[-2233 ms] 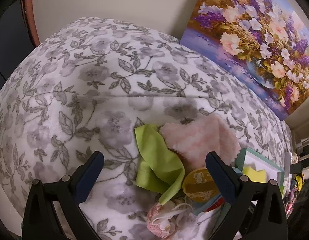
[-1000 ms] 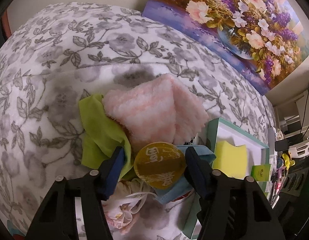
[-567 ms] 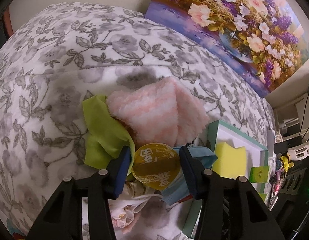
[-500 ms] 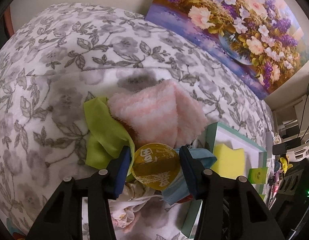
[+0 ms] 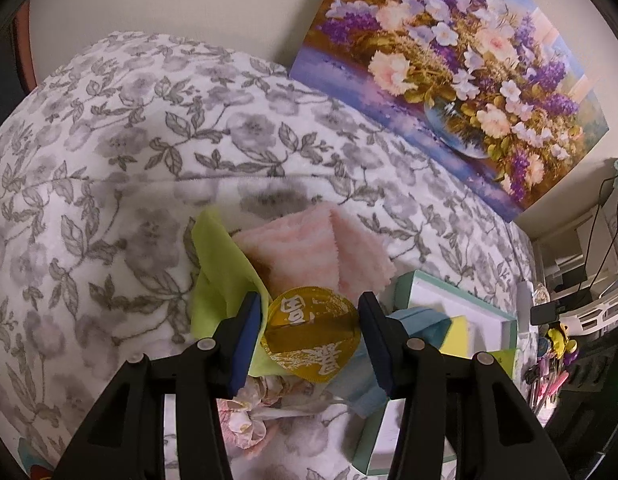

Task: Organize soft objects

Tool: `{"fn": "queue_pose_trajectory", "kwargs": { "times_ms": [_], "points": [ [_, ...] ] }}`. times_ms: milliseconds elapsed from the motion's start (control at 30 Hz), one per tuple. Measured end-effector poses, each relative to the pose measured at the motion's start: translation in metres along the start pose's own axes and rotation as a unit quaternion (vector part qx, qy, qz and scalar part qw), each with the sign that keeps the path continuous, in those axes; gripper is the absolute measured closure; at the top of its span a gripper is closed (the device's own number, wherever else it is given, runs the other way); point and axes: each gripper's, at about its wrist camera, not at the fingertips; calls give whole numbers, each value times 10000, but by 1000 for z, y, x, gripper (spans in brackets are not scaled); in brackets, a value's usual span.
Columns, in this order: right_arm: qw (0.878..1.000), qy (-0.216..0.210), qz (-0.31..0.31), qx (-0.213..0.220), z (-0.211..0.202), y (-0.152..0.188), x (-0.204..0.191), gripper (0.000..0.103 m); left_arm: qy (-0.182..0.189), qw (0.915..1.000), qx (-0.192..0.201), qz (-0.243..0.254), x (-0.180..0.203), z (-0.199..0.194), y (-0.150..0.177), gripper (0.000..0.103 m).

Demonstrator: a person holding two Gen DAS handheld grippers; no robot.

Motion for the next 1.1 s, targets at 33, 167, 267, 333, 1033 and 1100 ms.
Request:
{"fn": "queue_pose_trajectory", "kwargs": {
  "times_ms": [33, 167, 267, 333, 1033, 1100],
  "points": [
    [10000, -10, -21, 57, -4, -1, -2, 98, 2, 10000, 34, -1, 0, -2, -1, 52],
    [9995, -66, -56, 288, -23, -7, -6, 98, 8, 9999, 167, 20, 2, -12, -2, 52],
    [9991, -99, -36, 423, -35, -11, -7, 98, 22, 9997, 256, 38, 3, -19, -3, 52],
    [9987, -106, -13, 498, -42, -13, -6, 98, 31, 9995, 316, 52, 4, -24, -3, 52],
    [9904, 839, 739, 814, -94, -21, 99, 98, 163, 9967, 307, 740, 75, -29, 24, 52],
    [9886, 934, 829, 839, -100, -20, 112, 98, 190, 9956, 279, 878, 88, -27, 29, 52]
  ]
}}
Point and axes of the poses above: each gripper's, at about its wrist camera, not at the fingertips, and z roughly the way its jaws point, x to its right, y to its underside
